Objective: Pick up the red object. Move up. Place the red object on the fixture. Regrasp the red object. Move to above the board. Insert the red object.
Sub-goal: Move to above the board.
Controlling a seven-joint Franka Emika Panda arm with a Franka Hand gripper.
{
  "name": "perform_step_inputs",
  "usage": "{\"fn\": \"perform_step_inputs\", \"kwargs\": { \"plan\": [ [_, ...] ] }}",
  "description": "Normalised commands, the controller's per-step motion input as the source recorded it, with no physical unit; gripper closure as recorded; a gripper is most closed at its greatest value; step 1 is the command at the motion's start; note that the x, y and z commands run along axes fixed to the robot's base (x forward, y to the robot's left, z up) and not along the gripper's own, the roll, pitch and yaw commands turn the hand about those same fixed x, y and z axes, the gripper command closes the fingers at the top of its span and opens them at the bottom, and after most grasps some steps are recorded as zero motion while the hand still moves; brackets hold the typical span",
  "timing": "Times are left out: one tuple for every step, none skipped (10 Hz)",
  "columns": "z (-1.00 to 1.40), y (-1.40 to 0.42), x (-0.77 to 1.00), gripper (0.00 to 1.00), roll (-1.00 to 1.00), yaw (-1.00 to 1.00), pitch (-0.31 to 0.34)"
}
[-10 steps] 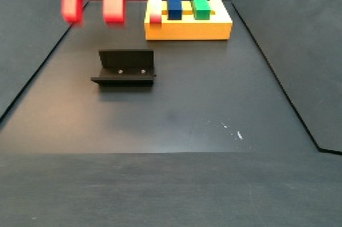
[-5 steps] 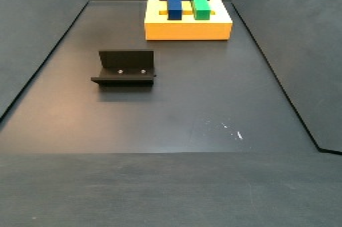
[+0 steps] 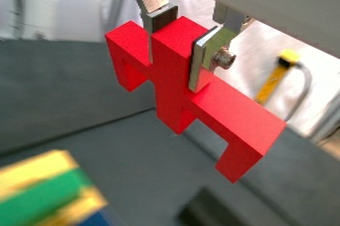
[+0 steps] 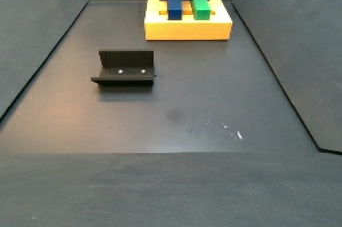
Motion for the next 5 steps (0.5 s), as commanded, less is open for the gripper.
{"fn": "perform_step_inputs", "kwargs": {
  "plan": [
    [0.10,-0.57,-0.48,1.00,-1.00,-0.05,0.056],
    [0.00,-0.11,-0.13,1.00,-1.00,-0.04,0.062],
    [0.00,0.01,-0.02,1.00,-1.00,-0.04,0.063],
    [0.00,0.00,-0.04,1.00,-1.00,-0.04,0.046],
    [0.00,0.01,-0.07,1.00,-1.00,-0.03,0.022]
  ]
}}
